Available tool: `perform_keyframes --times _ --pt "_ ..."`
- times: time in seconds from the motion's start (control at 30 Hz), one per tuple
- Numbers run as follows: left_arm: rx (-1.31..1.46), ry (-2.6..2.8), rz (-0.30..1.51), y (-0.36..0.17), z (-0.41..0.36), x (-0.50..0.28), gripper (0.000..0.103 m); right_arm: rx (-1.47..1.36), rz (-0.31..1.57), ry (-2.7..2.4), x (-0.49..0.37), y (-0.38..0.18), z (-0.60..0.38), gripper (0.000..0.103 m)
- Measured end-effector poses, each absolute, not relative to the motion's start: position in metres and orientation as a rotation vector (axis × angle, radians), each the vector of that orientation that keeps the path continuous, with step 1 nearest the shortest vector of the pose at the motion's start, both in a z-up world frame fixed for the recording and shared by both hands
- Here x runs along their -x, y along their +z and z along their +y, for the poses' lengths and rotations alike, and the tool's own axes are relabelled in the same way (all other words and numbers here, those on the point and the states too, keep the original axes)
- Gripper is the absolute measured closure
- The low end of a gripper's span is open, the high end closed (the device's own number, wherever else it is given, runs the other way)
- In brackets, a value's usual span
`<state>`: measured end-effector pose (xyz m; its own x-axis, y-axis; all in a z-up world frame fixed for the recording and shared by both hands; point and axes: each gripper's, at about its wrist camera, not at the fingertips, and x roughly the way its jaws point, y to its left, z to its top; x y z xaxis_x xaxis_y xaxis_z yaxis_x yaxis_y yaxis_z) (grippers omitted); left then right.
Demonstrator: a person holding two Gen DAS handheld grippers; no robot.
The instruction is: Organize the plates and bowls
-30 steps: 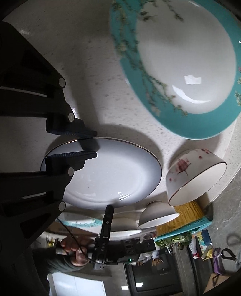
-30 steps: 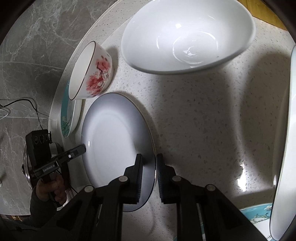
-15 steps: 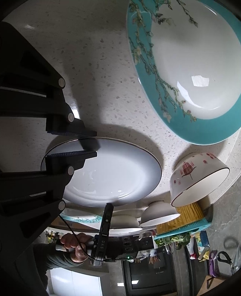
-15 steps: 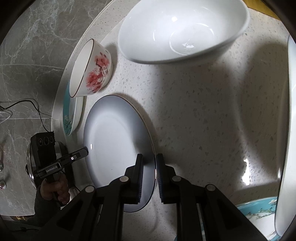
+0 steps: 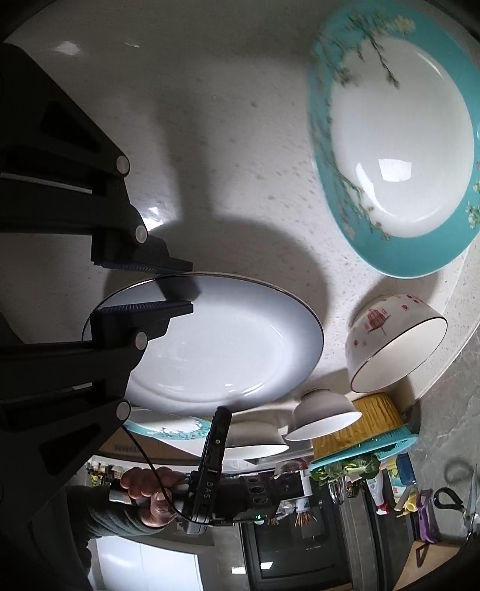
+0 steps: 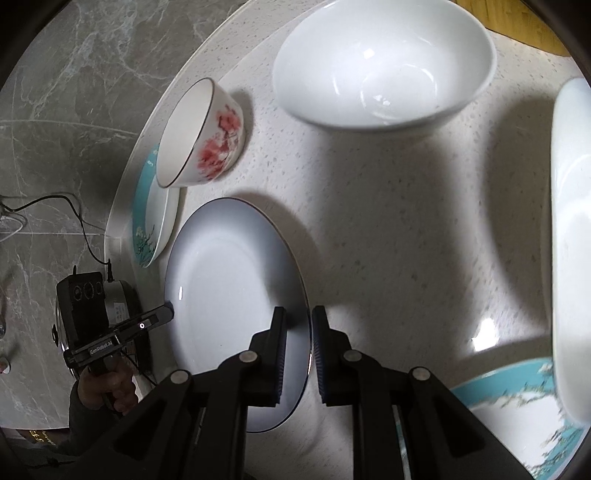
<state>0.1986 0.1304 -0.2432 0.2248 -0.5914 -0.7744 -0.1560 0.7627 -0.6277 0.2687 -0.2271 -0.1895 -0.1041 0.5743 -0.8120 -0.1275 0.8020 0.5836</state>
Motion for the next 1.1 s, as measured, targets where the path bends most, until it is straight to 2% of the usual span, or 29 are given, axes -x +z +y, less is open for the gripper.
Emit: perform_keyframes --times 0.67,1.1 --pt "0.684 -0.286 1.327 -0.239 0.167 -0.102 0.091 -0.312 1.576 0.668 -0.197 -0.185 -0.181 0.086" --pt "0.642 -0.295 1.343 -0.262 0.158 -0.101 0.091 -0.29 1.569 0.625 -0.188 -0.203 -0.176 0.086"
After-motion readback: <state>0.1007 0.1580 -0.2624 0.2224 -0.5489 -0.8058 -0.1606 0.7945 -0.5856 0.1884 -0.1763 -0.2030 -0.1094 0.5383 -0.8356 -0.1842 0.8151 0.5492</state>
